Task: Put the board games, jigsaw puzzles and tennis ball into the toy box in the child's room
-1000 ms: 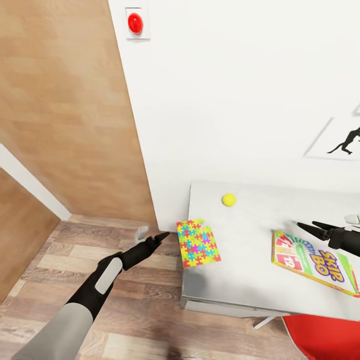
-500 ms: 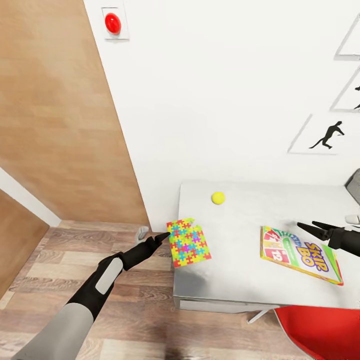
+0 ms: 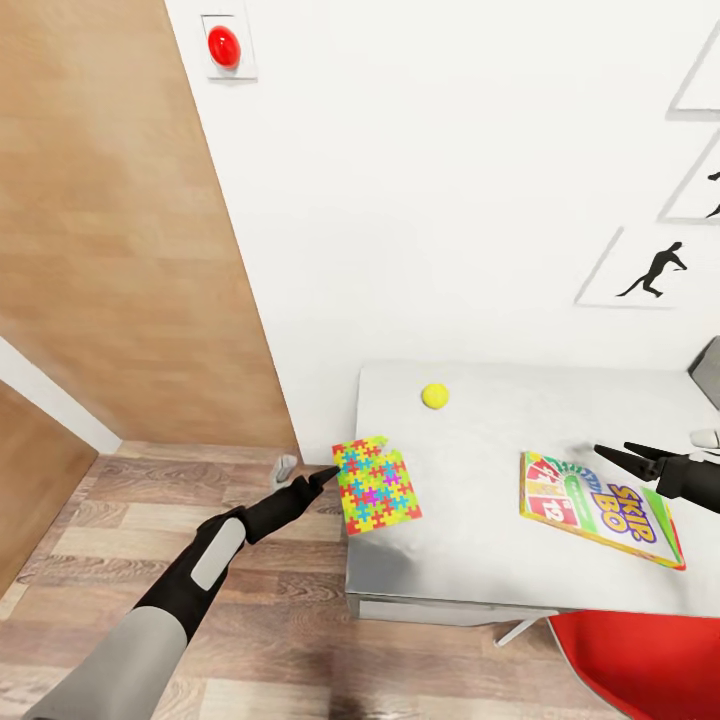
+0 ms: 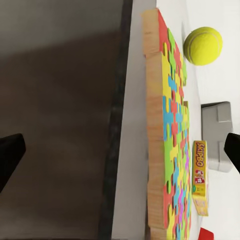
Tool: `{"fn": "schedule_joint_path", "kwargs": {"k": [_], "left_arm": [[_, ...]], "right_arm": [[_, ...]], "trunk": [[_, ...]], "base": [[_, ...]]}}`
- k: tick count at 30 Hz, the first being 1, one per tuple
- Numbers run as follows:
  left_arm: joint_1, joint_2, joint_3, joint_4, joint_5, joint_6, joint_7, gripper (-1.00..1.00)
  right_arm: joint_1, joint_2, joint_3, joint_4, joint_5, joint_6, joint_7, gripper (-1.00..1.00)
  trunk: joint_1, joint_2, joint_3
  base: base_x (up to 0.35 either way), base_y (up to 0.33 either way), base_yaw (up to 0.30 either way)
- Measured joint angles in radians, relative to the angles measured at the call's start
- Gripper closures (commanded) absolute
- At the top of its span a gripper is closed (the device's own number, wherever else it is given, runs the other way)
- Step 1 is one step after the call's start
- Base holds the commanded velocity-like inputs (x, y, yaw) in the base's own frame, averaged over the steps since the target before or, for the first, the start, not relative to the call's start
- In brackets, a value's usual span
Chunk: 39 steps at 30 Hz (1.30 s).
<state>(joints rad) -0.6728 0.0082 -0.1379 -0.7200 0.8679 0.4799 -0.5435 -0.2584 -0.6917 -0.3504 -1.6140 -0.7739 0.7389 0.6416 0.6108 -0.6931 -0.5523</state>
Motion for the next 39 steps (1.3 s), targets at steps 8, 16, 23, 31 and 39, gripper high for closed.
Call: {"fn": "schedule_joint_path", "kwargs": {"k": [8,16,23,31,39], "left_arm": [[0.000,0.000,0.000,0.008,0.000,0.000,0.001,-1.00],[0.000,0.000,0.001,0.010,0.000,0.000,0.003,-1.00],[0.000,0.000,0.001,0.012,0.000,0.000,0.004,-1.00],[0.000,0.000,0.001,0.014,0.000,-0.001,0.005,-1.00],[0.000,0.000,0.001,0.014,0.000,-0.001,0.005,-1.00]], "right_arm": [[0.000,0.000,0.000,0.000,0.000,0.000,0.000,-1.00],[0.000,0.000,0.000,0.000,0.000,0.000,0.000,-1.00],[0.000,0.000,0.000,0.000,0.000,0.000,0.000,-1.00],[0.000,0.000,0.000,0.000,0.001,0.000,0.000,-1.00],[0.000,0.000,0.000,0.000,0.001,0.000,0.000,-1.00]], "trunk": [[0.000,0.000,0.000],[0.000,0.000,0.000],[0.000,0.000,0.000],[0.000,0.000,0.000],[0.000,0.000,0.000]], "base": [[0.000,0.000,-0.118],[0.000,0.000,-0.099],[0.000,0.000,-0.033],[0.000,0.000,-0.012],[0.000,0.000,-0.004]]}}
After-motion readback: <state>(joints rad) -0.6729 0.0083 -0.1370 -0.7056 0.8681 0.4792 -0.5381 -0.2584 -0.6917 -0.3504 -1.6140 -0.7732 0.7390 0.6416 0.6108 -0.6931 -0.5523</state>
